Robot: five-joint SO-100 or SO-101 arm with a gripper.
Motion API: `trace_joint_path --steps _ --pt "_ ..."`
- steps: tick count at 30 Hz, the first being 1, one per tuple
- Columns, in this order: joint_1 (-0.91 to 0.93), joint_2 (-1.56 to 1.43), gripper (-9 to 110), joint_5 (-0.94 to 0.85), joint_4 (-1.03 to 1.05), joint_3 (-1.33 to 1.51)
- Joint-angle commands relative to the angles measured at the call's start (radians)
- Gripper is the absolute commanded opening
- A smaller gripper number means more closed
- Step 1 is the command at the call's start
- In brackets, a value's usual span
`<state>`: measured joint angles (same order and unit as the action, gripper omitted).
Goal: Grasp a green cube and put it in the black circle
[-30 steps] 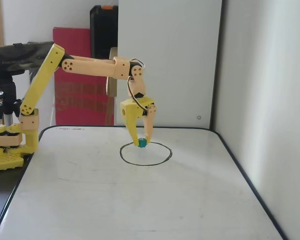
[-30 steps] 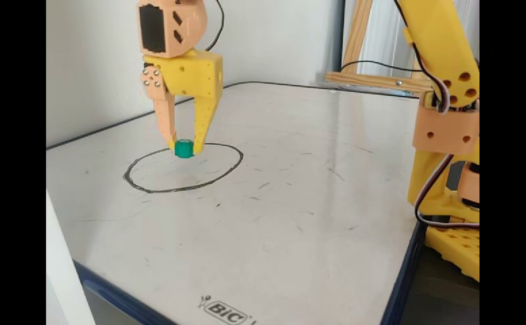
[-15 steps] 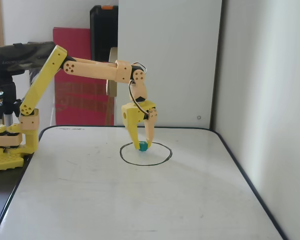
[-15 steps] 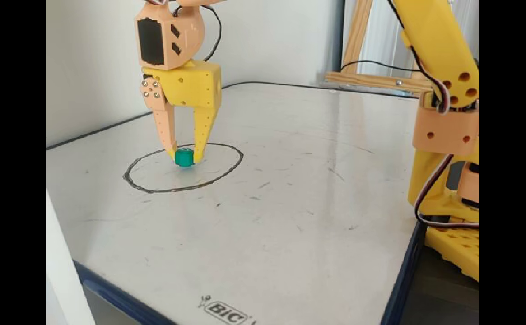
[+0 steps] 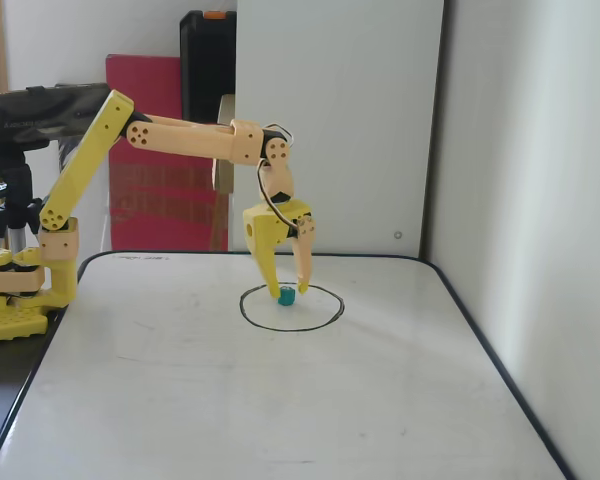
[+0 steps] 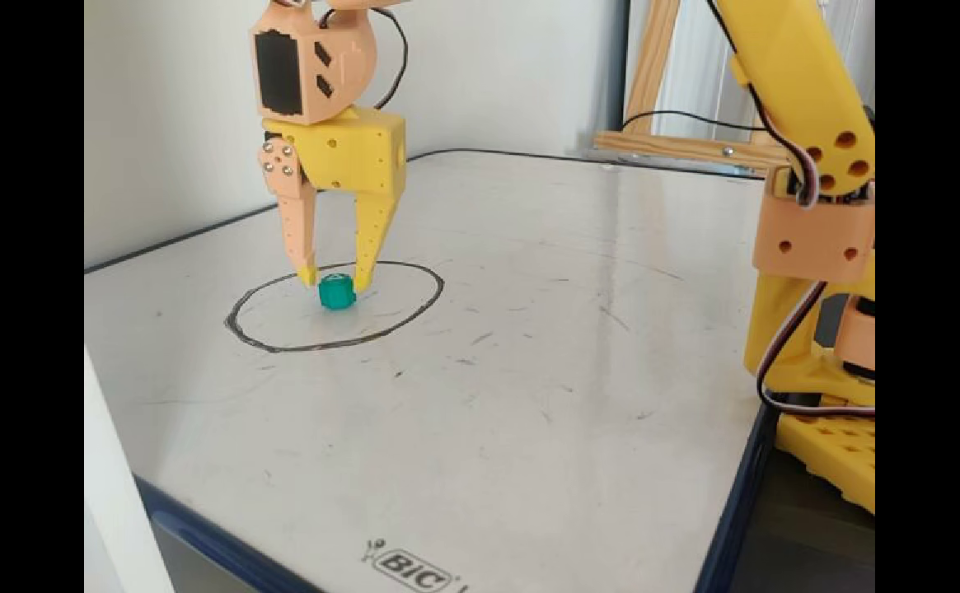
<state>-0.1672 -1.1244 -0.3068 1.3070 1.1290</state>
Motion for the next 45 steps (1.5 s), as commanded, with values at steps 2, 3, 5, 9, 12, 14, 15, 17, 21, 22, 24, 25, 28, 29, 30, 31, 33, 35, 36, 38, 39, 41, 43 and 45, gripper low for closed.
trace_joint_path --steps 2,3,5,9,12,14,15,17,21,22,24,25,28,29,30,31,33,35,36,38,39,41,43,45 --pt "0.015 -0.367 8 0.048 0.098 0.038" --pt "0.015 -0.479 6 0.063 0.126 0.058" --pt "0.009 -0.723 1 0.138 0.153 0.12" --pt "-0.011 -1.19 0 0.308 0.146 0.304" --pt "-0.021 -1.489 0 0.33 0.058 0.518" --pt "-0.035 -1.658 0 0.33 -0.008 0.689" --pt "-0.041 -1.753 0 0.322 -0.054 0.793" --pt "-0.061 -1.928 0 0.322 -0.117 0.979" --pt "-0.086 -2.143 0 0.328 -0.161 1.276" --pt "-0.077 -2.14 0 0.328 -0.152 1.315" --pt "-0.043 -2.125 0 0.328 -0.147 1.384" --pt "-0.025 -2.125 0 0.328 -0.156 1.427" --pt "0.015 -2.125 0 0.322 -0.213 1.555" --pt "0.026 -2.132 0 0.321 -0.232 1.597" --pt "0.038 -2.134 0 0.321 -0.242 1.629" --pt "0.055 -2.137 0 0.322 -0.25 1.657" --pt "0.087 -2.143 0 0.327 -0.253 1.692" --pt "0.107 -2.155 0 0.322 -0.235 1.715" --pt "0.117 -2.169 0 0.322 -0.224 1.727" --pt "0.133 -2.22 0 0.322 -0.219 1.772" --pt "0.137 -2.247 0 0.321 -0.222 1.798" --pt "0.155 -2.256 0 0.322 -0.224 1.827" --pt "0.17 -2.256 0 0.319 -0.224 1.845" --pt "0.172 -2.256 0 0.314 -0.238 1.871"
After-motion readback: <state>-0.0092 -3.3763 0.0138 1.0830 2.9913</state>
